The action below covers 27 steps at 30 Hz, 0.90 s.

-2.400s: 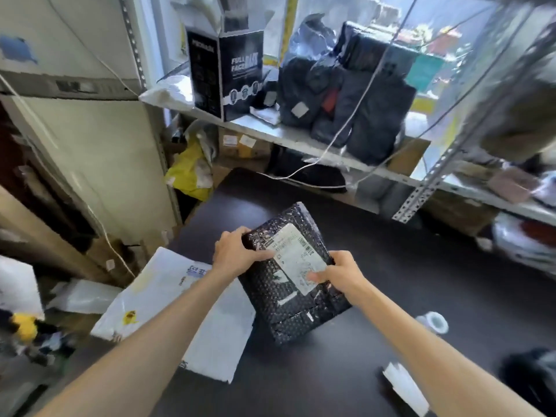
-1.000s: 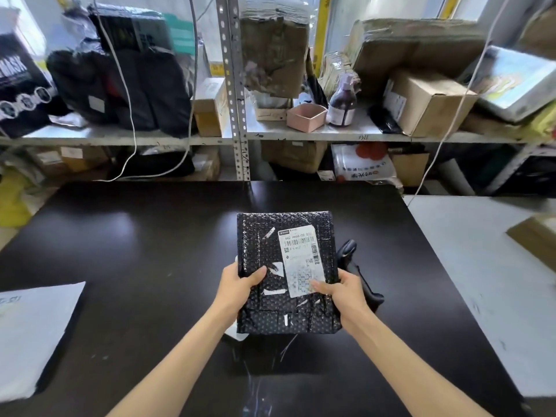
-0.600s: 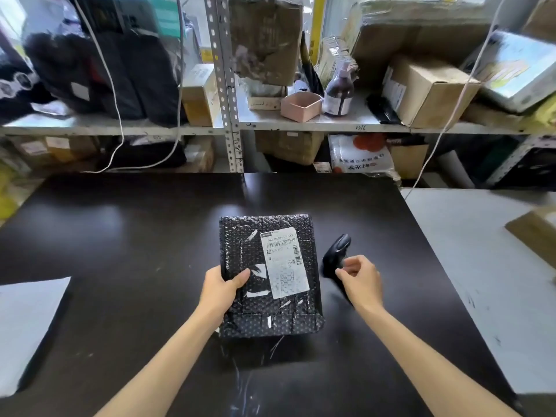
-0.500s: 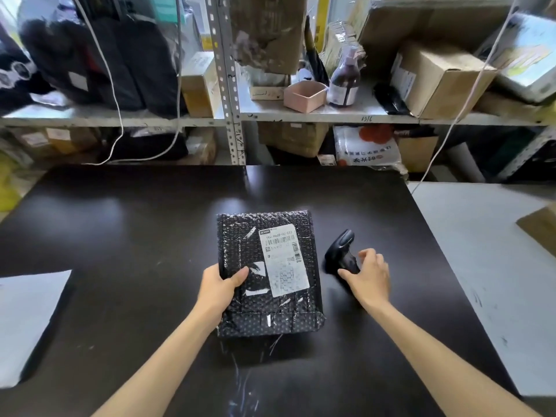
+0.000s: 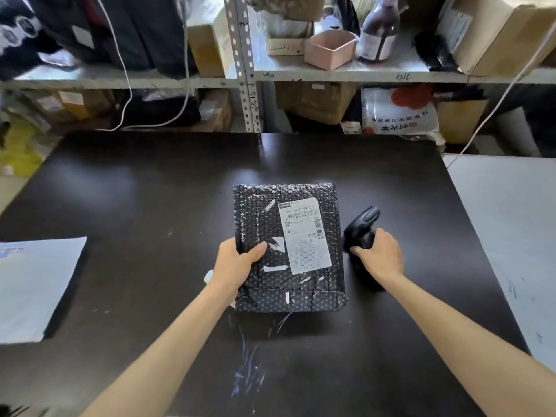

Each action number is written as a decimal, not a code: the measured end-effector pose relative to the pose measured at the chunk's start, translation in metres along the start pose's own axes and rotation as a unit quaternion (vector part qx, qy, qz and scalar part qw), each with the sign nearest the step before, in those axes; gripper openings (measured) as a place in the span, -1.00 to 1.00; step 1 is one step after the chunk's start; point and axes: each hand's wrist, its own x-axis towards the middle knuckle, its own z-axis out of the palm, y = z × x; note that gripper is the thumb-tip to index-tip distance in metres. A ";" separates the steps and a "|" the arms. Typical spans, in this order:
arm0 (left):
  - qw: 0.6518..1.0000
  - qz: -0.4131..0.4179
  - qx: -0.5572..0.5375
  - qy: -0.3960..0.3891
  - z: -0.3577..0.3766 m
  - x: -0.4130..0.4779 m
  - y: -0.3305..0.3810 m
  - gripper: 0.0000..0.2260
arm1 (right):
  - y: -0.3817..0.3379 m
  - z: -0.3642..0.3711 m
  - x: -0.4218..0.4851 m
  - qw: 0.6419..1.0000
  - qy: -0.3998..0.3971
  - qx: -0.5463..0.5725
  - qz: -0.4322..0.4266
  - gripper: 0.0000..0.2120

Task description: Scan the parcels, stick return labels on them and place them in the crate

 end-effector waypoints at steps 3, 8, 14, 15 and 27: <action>0.999 -0.022 -0.022 -0.005 0.005 0.002 0.003 -0.95 | -0.012 -0.019 -0.007 0.987 0.025 0.149 0.052 -0.74; 0.996 -0.066 -0.055 -0.036 0.018 -0.009 -0.005 -0.84 | -0.042 -0.061 -0.057 0.947 0.035 0.313 0.061 -0.90; 0.996 -0.064 -0.049 -0.037 0.021 -0.010 -0.015 -0.86 | -0.079 -0.065 -0.112 0.956 -0.083 0.282 -0.017 -0.96; 0.996 -0.062 -0.050 -0.037 0.020 -0.010 -0.015 -0.86 | -0.083 -0.064 -0.115 0.955 -0.089 0.283 -0.014 -0.94; 0.995 -0.064 -0.063 -0.050 0.017 -0.008 -0.016 -0.85 | -0.089 -0.066 -0.122 0.957 -0.101 0.272 -0.008 -0.90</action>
